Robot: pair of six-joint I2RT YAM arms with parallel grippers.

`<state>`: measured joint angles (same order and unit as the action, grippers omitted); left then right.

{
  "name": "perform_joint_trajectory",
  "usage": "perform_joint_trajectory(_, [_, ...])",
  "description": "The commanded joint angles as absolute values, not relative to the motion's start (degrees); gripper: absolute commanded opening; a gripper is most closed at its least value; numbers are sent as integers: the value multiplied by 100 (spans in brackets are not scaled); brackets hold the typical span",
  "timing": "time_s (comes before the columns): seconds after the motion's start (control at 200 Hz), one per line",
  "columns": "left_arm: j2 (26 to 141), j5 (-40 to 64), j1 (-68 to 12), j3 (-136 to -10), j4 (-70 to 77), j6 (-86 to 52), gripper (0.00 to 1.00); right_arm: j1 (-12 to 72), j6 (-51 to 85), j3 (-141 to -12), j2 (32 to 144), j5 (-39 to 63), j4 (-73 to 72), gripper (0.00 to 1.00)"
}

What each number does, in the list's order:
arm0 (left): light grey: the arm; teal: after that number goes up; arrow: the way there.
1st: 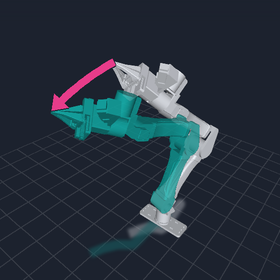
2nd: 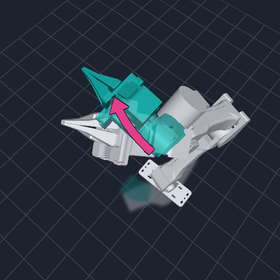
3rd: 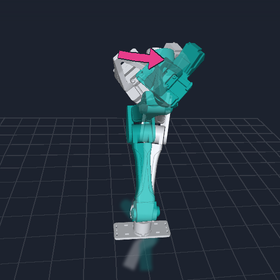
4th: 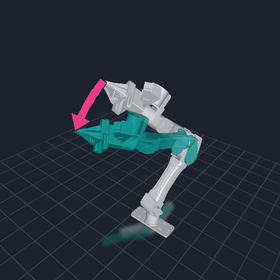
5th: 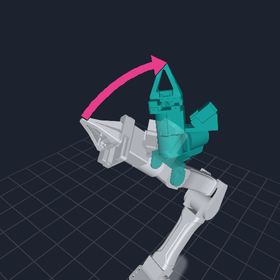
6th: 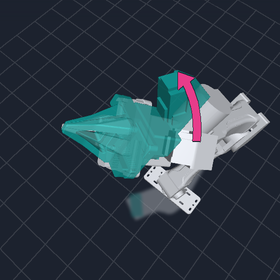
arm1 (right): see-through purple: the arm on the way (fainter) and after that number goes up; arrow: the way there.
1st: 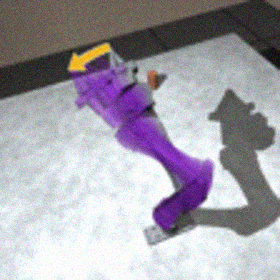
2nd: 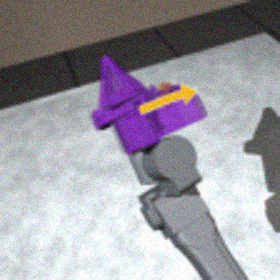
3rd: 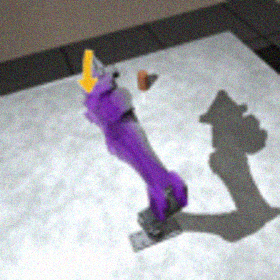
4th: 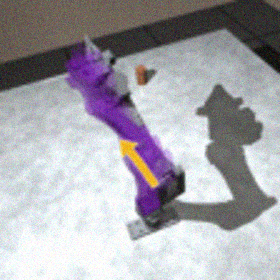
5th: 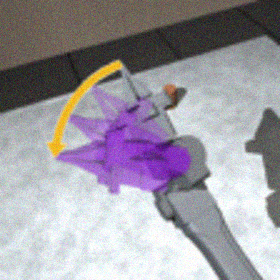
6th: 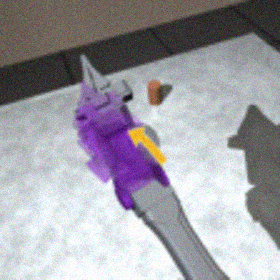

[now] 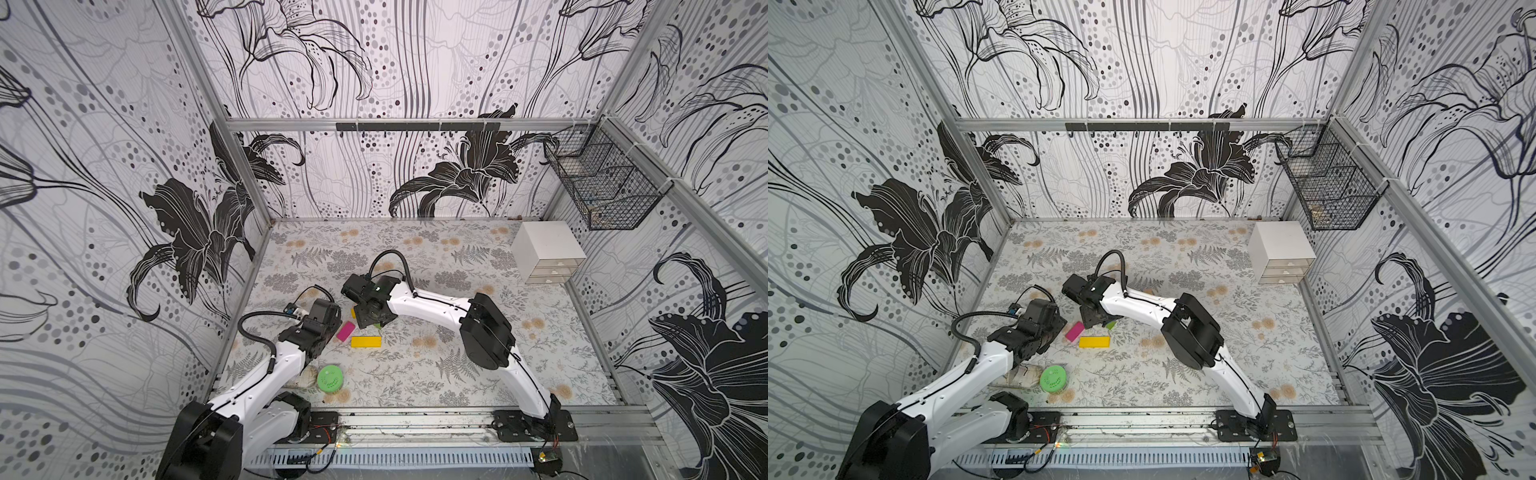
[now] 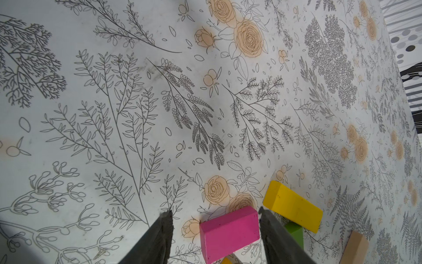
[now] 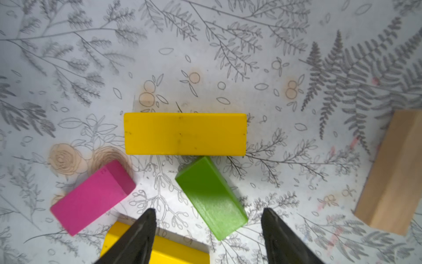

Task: Assemble the letter h with building blocks
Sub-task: Pick up the building block from the center of the board.

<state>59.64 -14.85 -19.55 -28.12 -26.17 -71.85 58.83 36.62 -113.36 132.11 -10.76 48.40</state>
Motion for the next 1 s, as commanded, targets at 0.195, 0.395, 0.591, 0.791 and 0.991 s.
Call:
perform_joint_trajectory(0.195, [6068,-1410,-1921,-2754,-2402,-7102,63,5718,3106,-11475,13585,-571,4862,69])
perform_joint_trajectory(0.395, [6214,-1317,-1923,-2705,-2272,-7104,63,5717,3206,-11805,13770,-784,5121,76])
perform_joint_trajectory(0.591, [6250,-1267,-1924,-2718,-2230,-7058,63,5713,3662,-12786,14367,-1271,5931,80])
perform_joint_trajectory(0.791, [6283,-1229,-1920,-2723,-2204,-6988,63,5698,4374,-13553,14779,-1530,6644,81])
perform_joint_trajectory(0.991, [6346,-1195,-1918,-2725,-2162,-6945,62,5705,4620,-13395,14685,-1608,6914,79])
